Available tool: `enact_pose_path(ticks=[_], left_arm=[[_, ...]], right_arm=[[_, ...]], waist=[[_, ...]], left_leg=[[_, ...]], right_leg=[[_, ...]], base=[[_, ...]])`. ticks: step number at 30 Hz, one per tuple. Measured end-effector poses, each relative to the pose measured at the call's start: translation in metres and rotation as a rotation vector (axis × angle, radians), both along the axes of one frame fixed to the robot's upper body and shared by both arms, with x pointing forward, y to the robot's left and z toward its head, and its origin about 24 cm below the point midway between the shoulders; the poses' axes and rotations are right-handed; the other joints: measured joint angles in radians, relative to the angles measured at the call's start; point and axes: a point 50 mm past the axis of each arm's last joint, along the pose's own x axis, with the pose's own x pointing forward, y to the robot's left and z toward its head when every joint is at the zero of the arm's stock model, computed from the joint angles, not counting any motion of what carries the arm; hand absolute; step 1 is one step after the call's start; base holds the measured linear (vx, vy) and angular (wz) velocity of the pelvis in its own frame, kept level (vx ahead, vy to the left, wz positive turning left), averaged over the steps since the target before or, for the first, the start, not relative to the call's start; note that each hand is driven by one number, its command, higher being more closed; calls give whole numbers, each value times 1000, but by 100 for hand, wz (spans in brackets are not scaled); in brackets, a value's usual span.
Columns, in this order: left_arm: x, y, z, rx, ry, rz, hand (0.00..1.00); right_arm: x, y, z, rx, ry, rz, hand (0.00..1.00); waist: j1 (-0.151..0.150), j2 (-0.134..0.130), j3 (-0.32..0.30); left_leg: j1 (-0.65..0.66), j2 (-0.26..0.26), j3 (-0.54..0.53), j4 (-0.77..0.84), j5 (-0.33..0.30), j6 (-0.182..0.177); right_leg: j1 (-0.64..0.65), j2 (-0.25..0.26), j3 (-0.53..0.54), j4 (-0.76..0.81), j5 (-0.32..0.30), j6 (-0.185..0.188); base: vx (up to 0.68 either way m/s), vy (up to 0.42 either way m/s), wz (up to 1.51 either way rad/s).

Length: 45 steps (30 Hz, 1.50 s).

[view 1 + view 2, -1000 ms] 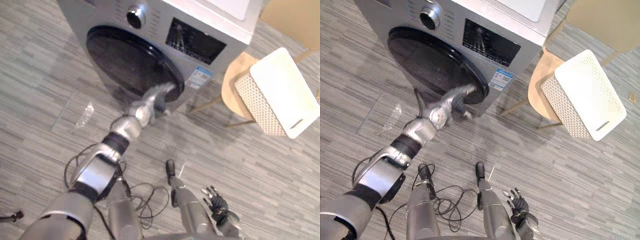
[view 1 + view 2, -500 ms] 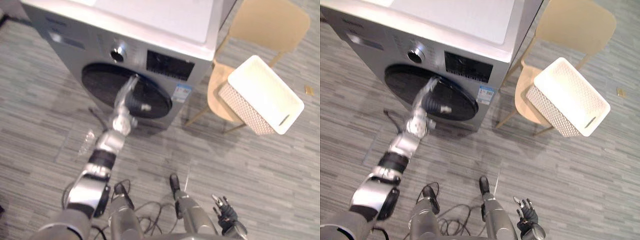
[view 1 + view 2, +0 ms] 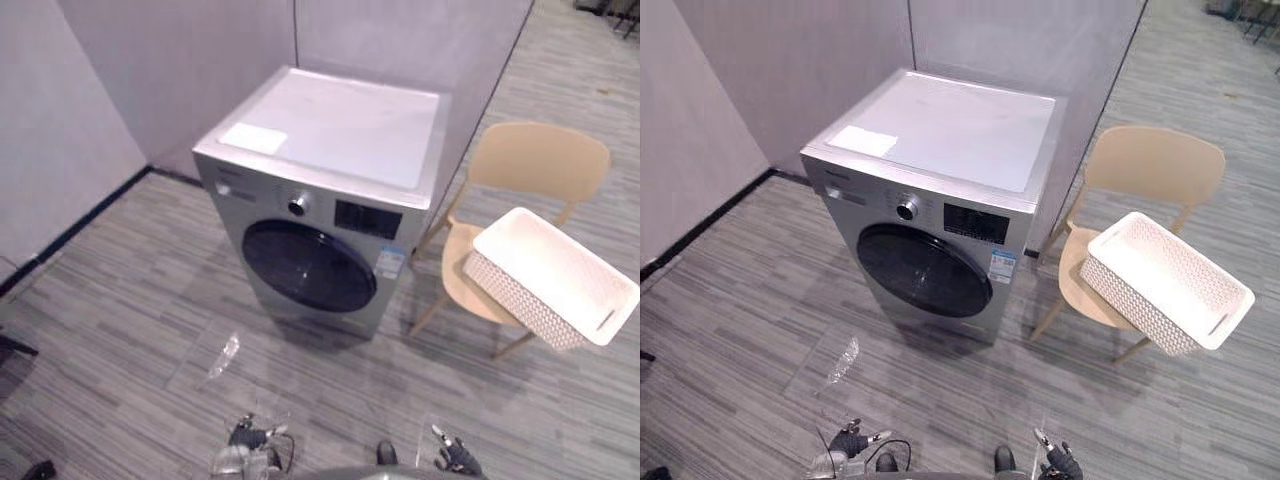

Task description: Pick up the laundry basket with both hands and put the clothes into the washing machine.

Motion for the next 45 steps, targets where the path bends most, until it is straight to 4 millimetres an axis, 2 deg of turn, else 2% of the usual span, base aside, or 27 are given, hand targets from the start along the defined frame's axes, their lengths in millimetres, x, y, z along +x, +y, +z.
enact_pose_path(ticks=[5,11,12,15,17,19,20,21,22,23,24,25,28,29,30,31,33,34,35,37,38,39,40,42,43,44,45], left_arm=[[-14,6,-4,-39,36,59,0],[-13,9,-4,-41,32,44,0],[-12,7,-4,-40,29,27,0],[-8,6,-3,-39,16,3,0],[-7,1,-3,-55,4,12,0],[-8,0,-2,-64,-15,36,0],[-8,3,-1,-58,-21,41,0],[-13,9,-1,-46,-14,57,0],[-16,14,-1,-33,-8,64,0],[-17,16,-1,-31,-7,77,0],[-19,18,-1,-31,-3,95,0],[-19,18,-2,-32,-1,96,0],[-16,16,-2,-35,-2,90,0],[-15,16,-2,-34,5,80,0],[-15,13,-3,-39,12,72,0],[-15,11,-3,-45,15,71,0],[-20,7,-5,-61,28,72,0],[-20,5,-5,-67,29,72,0],[-20,0,-6,-82,28,72,0],[-13,-2,-4,-90,5,67,0],[-7,-1,-3,-87,-13,65,0],[-6,0,-2,-84,-15,64,0],[-4,0,-2,-85,-22,63,0],[3,-3,1,-91,-55,57,0],[4,-4,1,-87,-58,38,0],[3,-5,1,-89,-56,30,0],[4,-7,1,-87,-56,10,0]], right_arm=[[-15,2,-5,-9,101,86,0],[-21,1,-7,-20,151,146,0],[-21,0,-7,-21,154,147,0],[-22,-1,-7,-22,163,129,0],[-18,-6,-5,-40,154,112,0],[-7,-4,-3,-51,104,111,0],[-4,-1,-3,-47,94,123,0],[-1,3,-2,-44,80,140,0],[1,7,-2,-42,70,156,0],[2,9,-2,-40,66,156,0],[2,9,-2,-43,72,147,0],[1,9,-2,-44,74,140,0],[-7,8,-4,-27,104,81,0],[-12,7,-5,-20,120,45,0],[-21,4,-6,-19,148,22,0],[-25,2,-7,-17,164,6,0],[-27,-6,-7,-30,173,-19,0],[-25,-8,-6,-36,167,-18,0],[-23,-12,-5,-46,160,-16,0],[-19,-14,-4,-53,146,-22,0],[-17,-16,-3,-58,139,-20,0],[-12,-19,-2,-68,128,-13,0],[-7,-23,-1,-80,117,-5,0],[-3,-31,1,-98,109,-25,0],[-3,-35,2,-113,114,-30,0],[-4,-39,3,-126,117,-32,0],[-6,-40,3,-129,125,-37,0]], waist=[[-2,-5,-23],[-7,-16,-22],[-10,-22,-18],[-17,-44,-2],[-20,-16,20],[-18,4,38],[-14,6,38],[-5,-12,38],[-3,-27,42],[-4,-30,43],[-3,-33,45],[-3,-33,44],[-22,-28,44],[-41,-32,43],[-56,-30,41],[-59,-25,39],[-52,9,35],[-53,15,33],[-57,28,26],[-61,31,26],[-56,21,33],[-51,18,37],[-55,13,43],[-53,20,60],[-49,24,63],[-46,37,64],[-38,50,67]], left_leg=[[71,-28,-13,-85,28,-1],[103,-69,-81,-76,31,4],[102,-82,-88,-58,24,14],[82,-138,-112,56,-78,77],[66,-135,-140,124,-144,101],[72,-125,-168,161,-169,114],[79,-124,-168,165,-177,121],[87,-121,-171,174,-189,134],[88,-117,-184,178,-199,138],[91,-114,-190,175,-200,139],[102,-109,-196,163,-201,140],[104,-108,-198,154,-201,140],[98,-109,-249,126,-209,128],[101,-117,-290,124,-218,117],[108,-118,-333,136,-241,104],[118,-111,-353,142,-251,95],[148,-75,-360,187,-221,49],[143,-74,-361,215,-220,48],[111,-73,-367,318,-219,46],[17,-58,-354,556,-185,-7],[-22,-42,-324,660,-144,-38],[-61,-16,-271,774,-110,-33],[-104,-8,-223,859,-145,17],[-164,-27,-187,868,-176,57],[-185,-60,-175,748,-163,51],[-187,-73,-164,641,-100,50],[-173,-89,-149,520,-81,111]], right_leg=[[47,-10,-8,-22,-1,6],[77,-39,-7,3,-28,23],[79,-55,-15,25,-46,27],[85,-129,-46,140,-127,31],[33,-137,-42,337,-119,0],[-84,-100,24,602,-15,-141],[-99,-91,44,638,-22,-134],[-107,-65,70,661,-60,-95],[-112,-35,69,647,-109,-70],[-112,-17,63,628,-130,-54],[-113,22,63,566,-157,-16],[-113,39,64,527,-163,-6],[-116,101,71,279,-160,4],[-108,106,84,207,-142,-13],[-89,104,65,219,-85,-33],[-78,109,42,235,-83,-53],[-39,127,-10,320,-144,-102],[-29,129,-18,339,-153,-110],[-1,132,-31,346,-158,-117],[66,125,-59,327,-178,-128],[102,118,-73,319,-197,-135],[149,108,-86,300,-213,-150],[196,90,-109,279,-235,-160],[245,66,-157,256,-240,-157],[258,52,-187,256,-248,-143],[260,61,-197,259,-252,-135],[259,72,-207,259,-264,-117]], base=[[60,20,3],[83,23,-1],[73,87,32],[49,117,45],[16,144,56],[44,209,53],[87,187,25],[86,105,12],[102,60,15],[109,22,12],[178,4,6],[205,-22,4],[236,-69,34],[371,-168,104],[353,-179,110],[420,-198,88],[469,-207,47],[344,-177,50],[288,-146,68],[251,-124,68],[204,-125,48],[182,-85,65],[206,-64,66],[171,22,72],[101,47,69],[148,63,82],[155,72,115]])
